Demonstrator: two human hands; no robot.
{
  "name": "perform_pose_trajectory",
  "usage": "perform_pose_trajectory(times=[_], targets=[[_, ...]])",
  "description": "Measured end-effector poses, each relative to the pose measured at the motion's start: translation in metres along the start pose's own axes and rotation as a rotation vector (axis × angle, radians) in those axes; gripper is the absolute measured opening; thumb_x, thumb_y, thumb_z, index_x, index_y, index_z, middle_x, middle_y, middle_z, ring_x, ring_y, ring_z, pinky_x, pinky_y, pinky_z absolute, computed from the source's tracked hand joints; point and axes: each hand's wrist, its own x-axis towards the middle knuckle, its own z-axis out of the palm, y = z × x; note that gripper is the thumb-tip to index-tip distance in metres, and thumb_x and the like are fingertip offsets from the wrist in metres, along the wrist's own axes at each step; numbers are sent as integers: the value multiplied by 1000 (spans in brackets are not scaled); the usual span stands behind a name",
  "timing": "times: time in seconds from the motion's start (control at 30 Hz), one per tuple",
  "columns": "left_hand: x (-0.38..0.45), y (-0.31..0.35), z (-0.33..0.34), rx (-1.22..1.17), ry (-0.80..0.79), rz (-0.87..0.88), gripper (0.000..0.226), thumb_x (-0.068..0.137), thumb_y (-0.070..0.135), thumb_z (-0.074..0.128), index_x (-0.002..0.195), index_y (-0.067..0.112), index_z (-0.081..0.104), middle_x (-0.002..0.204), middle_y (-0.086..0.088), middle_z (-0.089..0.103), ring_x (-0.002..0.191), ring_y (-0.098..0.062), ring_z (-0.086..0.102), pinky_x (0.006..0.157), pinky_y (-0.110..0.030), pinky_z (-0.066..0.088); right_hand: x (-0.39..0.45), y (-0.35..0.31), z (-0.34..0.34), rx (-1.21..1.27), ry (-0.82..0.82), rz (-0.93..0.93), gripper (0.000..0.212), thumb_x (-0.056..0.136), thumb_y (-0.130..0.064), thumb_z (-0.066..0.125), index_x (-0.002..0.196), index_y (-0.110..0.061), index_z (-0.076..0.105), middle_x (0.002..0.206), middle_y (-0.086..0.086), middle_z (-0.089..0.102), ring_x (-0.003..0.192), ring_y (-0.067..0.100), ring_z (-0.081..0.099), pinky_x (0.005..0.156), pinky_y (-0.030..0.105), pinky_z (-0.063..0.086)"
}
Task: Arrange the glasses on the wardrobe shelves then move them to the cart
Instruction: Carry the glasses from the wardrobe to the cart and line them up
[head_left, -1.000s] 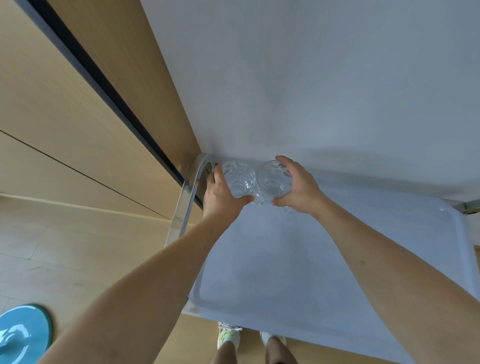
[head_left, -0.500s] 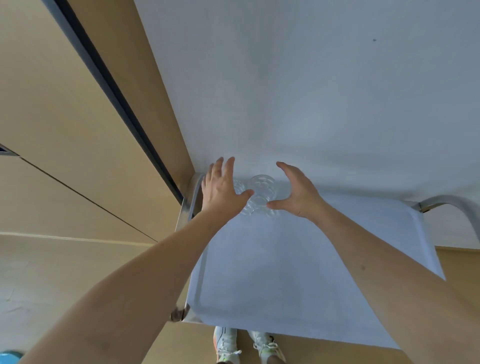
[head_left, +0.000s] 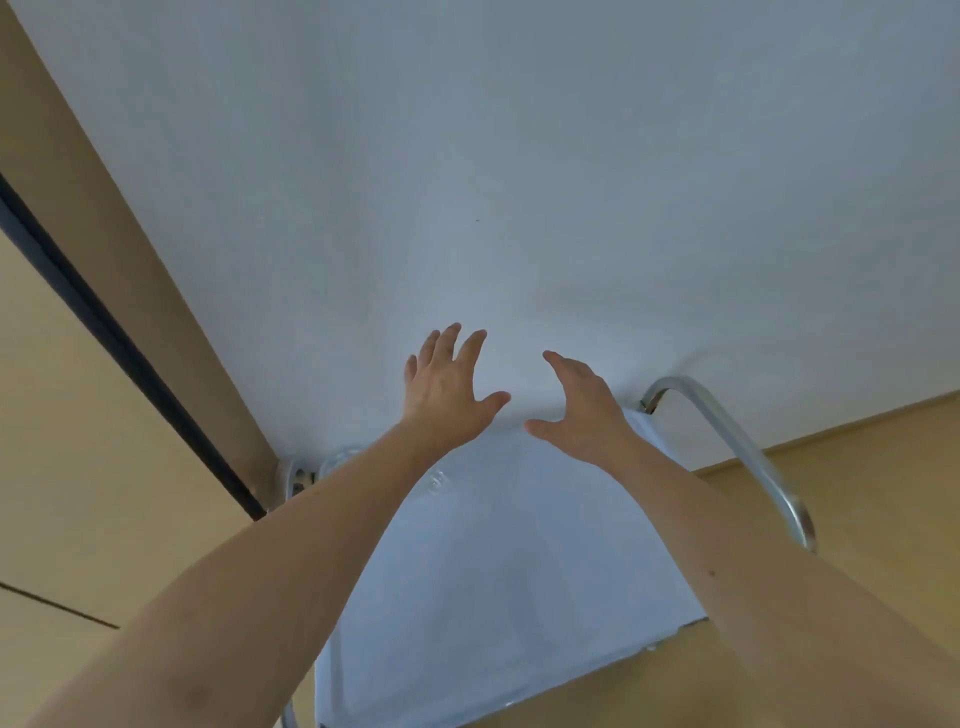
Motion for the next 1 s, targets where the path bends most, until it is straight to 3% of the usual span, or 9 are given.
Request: perform_pose_trajectory(times=[0.5, 0.83, 1.0], targets=[[-39, 307, 39, -61, -53, 497, 92, 90, 61, 62, 161, 22, 18, 168, -9, 16, 155, -31, 10, 123, -56, 16, -190, 150, -204, -77, 374, 276, 95, 86, -45, 75, 160, -26, 19, 165, 3, 22, 149, 29, 22, 118, 48, 30], [-106, 512, 88, -107, -134, 772, 93, 89, 61, 63, 160, 23, 18, 168, -9, 17, 155, -30, 11, 122, -56, 18, -353, 264, -293, -190, 569, 510, 98, 81, -49, 75, 159, -26, 23, 164, 4, 25, 149, 30, 25, 117, 45, 31], [-141, 604, 110, -169, -180, 896, 93, 87, 59, 65, 160, 25, 19, 168, -8, 17, 155, -29, 11, 123, -54, 17, -432, 307, -326, -271, 591, 669, 96, 82, -49, 73, 160, -28, 21, 162, 3, 28, 144, 33, 33, 115, 48, 35]])
